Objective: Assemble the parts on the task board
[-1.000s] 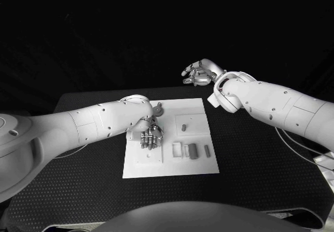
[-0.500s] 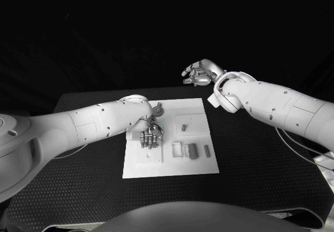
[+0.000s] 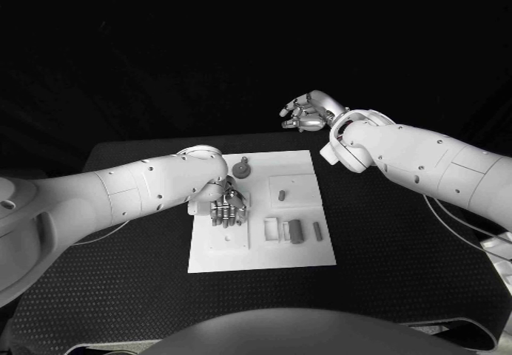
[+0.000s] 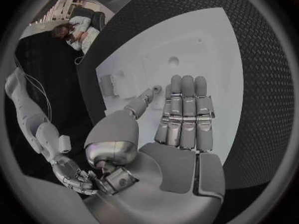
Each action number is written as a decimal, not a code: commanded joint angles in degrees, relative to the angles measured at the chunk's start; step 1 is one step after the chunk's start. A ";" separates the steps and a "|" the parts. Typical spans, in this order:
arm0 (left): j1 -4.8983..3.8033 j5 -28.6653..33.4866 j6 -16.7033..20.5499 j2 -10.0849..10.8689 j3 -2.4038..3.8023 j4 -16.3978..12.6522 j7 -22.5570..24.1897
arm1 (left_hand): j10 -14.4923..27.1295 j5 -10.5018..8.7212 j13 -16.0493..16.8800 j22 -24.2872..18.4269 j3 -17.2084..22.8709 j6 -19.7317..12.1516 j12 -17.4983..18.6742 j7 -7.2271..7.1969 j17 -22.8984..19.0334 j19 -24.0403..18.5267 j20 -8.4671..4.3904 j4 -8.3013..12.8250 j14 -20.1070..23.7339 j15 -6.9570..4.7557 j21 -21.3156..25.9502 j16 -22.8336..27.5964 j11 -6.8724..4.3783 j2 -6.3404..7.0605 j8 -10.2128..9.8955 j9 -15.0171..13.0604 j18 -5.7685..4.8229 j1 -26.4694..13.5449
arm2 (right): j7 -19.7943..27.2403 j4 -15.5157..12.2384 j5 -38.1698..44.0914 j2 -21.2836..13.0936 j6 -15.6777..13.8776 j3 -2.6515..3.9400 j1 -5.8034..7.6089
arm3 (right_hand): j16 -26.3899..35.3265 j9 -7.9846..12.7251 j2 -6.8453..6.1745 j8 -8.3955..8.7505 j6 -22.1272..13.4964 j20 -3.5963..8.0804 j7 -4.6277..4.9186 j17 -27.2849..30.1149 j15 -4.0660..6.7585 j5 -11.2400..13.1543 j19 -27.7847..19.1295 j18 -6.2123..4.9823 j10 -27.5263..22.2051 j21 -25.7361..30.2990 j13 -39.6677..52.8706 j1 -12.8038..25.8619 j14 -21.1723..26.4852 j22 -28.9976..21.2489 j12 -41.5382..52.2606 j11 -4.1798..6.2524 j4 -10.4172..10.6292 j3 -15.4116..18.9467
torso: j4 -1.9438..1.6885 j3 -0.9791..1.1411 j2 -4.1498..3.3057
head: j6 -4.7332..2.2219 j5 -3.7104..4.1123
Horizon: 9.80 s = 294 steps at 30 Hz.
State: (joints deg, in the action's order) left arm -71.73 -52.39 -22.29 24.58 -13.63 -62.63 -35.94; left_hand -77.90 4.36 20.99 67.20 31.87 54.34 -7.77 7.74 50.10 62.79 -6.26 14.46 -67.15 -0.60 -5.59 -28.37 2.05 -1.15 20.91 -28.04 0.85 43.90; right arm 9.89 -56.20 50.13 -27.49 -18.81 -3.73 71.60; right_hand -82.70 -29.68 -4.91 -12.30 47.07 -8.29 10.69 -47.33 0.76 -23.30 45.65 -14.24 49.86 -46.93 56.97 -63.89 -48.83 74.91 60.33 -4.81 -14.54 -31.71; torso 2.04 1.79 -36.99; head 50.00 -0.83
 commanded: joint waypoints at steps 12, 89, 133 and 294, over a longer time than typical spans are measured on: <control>-3.24 -1.19 2.66 4.54 0.07 -4.06 0.93 | -0.23 -0.86 0.22 0.15 -0.17 0.14 0.31 -0.16 0.19 0.49 -0.01 -0.23 -0.56 -0.04 0.39 0.42 -0.05 1.53 -0.34 -0.07 -0.21 -0.01 | 0.62 0.11 0.04 -0.89 0.66 0.02 -0.09 | 0.10 0.39 -0.13 -0.28 -0.43 -0.38 0.40 0.53 0.04 -0.15 -0.94 -0.75 -1.24 0.71 -0.65 -0.33 0.93 0.92 -0.14 -0.06 -0.23 0.17 | -0.05 -0.07 0.02 | 0.00 0.11; -2.13 41.56 33.65 18.51 0.62 -7.79 50.55 | 9.73 -1.39 -2.10 -3.52 -1.78 -3.13 3.33 1.34 -2.06 -5.49 3.90 1.59 5.59 3.89 1.68 7.54 4.27 5.52 -1.00 -0.79 0.52 14.22 | -5.39 -10.10 42.82 -2.97 5.39 -6.44 -6.54 | 9.14 2.24 -4.03 -5.59 -0.13 1.80 -1.11 13.79 -1.25 -0.10 6.92 -0.76 11.62 7.05 -41.84 -2.07 -9.72 0.79 -48.17 -2.04 0.85 -0.17 | 0.01 -0.03 -0.05 | -4.01 -1.09; -2.14 42.88 32.59 18.71 0.62 -7.68 49.18 | 10.47 -1.45 -2.54 -4.37 -2.86 -3.92 3.65 1.71 -2.27 -5.87 4.13 1.09 5.90 4.17 1.81 8.29 4.62 5.75 -1.47 -0.61 0.53 12.51 | -7.55 -8.78 45.49 -1.90 5.57 -6.89 -7.01 | 9.24 2.02 0.08 -8.07 7.43 2.53 -2.78 14.14 0.96 -0.18 9.10 -0.76 17.56 7.33 -37.51 -4.04 -11.90 1.14 -47.16 0.29 -0.53 -6.88 | 0.06 0.02 -0.04 | -3.17 -0.96; -2.18 43.70 31.71 17.05 0.74 -6.25 47.79 | 10.84 -1.44 -2.84 -5.12 -3.02 -4.44 3.53 1.91 -2.26 -6.45 4.39 0.35 6.27 4.42 1.75 8.92 4.73 5.91 -1.61 -0.63 0.58 11.84 | -11.57 -17.24 50.12 8.36 4.49 -8.54 -10.97 | 8.68 0.82 1.79 -9.02 10.87 3.35 -4.24 13.34 2.43 -0.18 10.53 -0.76 21.18 6.45 -34.31 -3.64 -13.14 1.23 -46.99 1.79 -2.05 -8.32 | 0.06 -0.01 -0.06 | -2.35 -3.54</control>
State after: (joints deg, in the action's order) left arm -73.87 -9.00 10.24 41.79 -12.95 -68.82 11.49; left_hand -67.46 3.04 18.25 62.18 29.05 50.13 -4.33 9.70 47.89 56.82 -1.95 15.12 -61.11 3.59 -3.81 -19.69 6.75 4.75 19.46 -28.69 0.87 56.16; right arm -1.45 -73.55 100.03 -19.19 -14.87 -12.29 60.63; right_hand -73.76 -28.29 -4.30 -21.15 57.74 -4.92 6.26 -33.94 2.84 -23.24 56.20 -14.23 70.43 -40.17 22.83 -66.78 -62.30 74.91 13.50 -3.44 -16.66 -39.55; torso 2.08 1.78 -37.04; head 47.60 -4.37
